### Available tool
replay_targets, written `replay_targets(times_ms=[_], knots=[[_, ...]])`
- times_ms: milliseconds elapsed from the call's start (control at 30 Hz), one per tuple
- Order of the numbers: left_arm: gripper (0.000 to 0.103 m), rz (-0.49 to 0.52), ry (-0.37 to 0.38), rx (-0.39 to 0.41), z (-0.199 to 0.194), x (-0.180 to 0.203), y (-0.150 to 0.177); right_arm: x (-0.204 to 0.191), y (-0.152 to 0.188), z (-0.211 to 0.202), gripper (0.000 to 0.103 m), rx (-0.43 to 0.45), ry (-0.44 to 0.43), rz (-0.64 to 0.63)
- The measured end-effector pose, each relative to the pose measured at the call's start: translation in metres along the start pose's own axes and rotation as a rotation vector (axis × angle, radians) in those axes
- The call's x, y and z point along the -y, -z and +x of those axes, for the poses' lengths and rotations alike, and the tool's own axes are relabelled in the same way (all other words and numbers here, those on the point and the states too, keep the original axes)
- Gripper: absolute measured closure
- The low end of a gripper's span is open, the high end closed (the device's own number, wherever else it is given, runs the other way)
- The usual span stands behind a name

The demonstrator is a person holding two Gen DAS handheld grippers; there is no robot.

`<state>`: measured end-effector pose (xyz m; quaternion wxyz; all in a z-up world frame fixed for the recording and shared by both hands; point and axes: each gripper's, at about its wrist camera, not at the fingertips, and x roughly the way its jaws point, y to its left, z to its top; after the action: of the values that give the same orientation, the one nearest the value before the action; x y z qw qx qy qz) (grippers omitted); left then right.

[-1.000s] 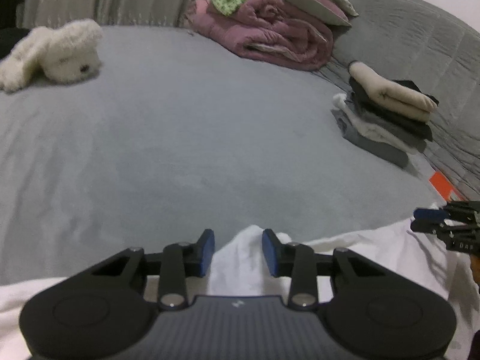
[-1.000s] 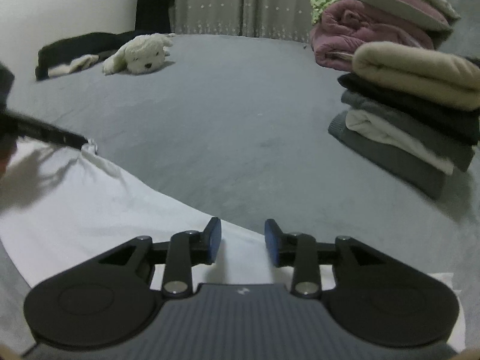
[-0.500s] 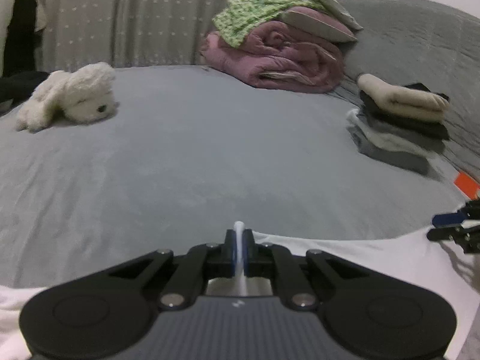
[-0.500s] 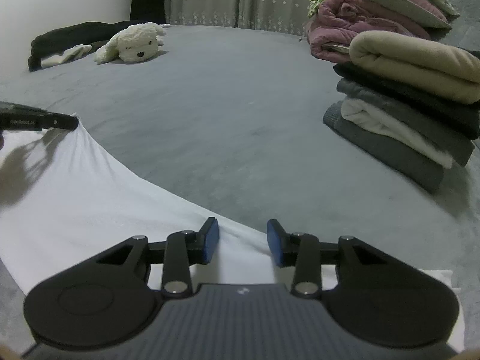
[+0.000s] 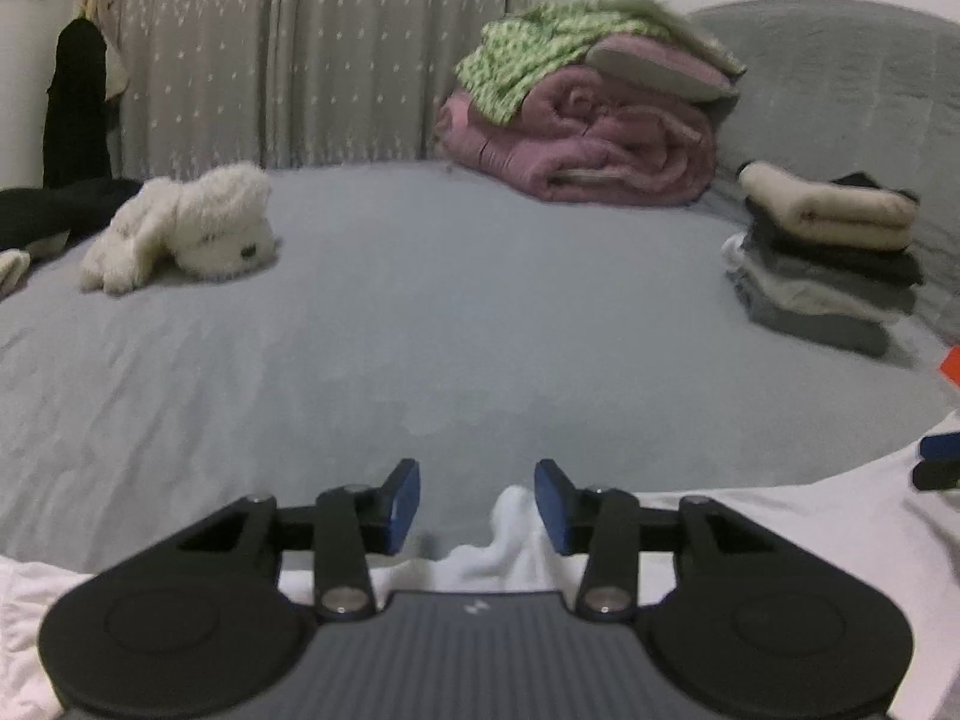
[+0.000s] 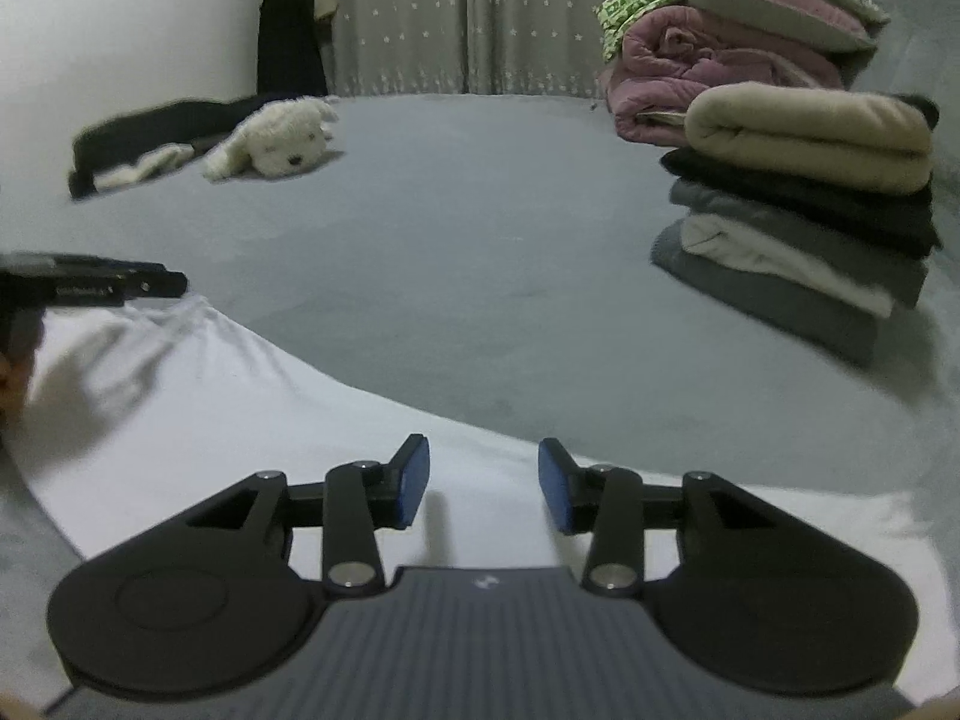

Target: Fold clothes

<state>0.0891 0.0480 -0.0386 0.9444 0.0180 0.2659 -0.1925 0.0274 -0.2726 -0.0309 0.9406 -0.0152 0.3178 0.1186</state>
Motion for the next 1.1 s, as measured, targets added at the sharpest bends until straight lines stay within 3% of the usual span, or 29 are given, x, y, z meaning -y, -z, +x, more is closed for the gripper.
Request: replay_targets(times_ms=[133, 200, 267, 567, 667, 733, 867, 1033, 1100], knots=[[0.058, 0.044, 0.144, -0.005, -0.006, 0.013, 0.004, -0.009, 0.002, 0.004, 0.06, -0.009, -0.039, 0.032], [0.058, 0.068, 0.18, -0.061, 0.003, 0.017, 0.01, -0.012, 0.004, 0.009, 0.06, -0.025, -0.046, 0.031], [0.058, 0.076, 0.175, -0.106, 0.014, 0.015, 0.015, -0.008, 0.009, 0.014, 0.06, -0.038, -0.009, 0.017], [0.058, 0.037, 0.137, -0.105, 0.02, -0.012, 0.013, 0.07, 0.019, 0.006, 0.063, -0.019, 0.142, 0.127], [0.054, 0.052, 0.114, -0.104, 0.017, 0.0, 0.01, 0.089, 0.017, -0.007, 0.058, 0.011, 0.253, 0.152], [0.049, 0.066, 0.118, -0.094, 0.013, 0.005, 0.01, 0.101, 0.019, -0.018, 0.058, 0.023, 0.262, 0.166], [0.048, 0.09, 0.138, -0.095, 0.015, 0.018, 0.011, 0.123, 0.022, -0.038, 0.058, 0.046, 0.282, 0.195], [0.047, 0.105, 0.126, -0.097, 0.02, 0.024, 0.014, 0.15, 0.027, -0.063, 0.067, 0.073, 0.303, 0.227], [0.044, 0.109, 0.119, -0.096, 0.022, 0.024, 0.016, 0.148, 0.029, -0.059, 0.068, 0.05, 0.281, 0.182]])
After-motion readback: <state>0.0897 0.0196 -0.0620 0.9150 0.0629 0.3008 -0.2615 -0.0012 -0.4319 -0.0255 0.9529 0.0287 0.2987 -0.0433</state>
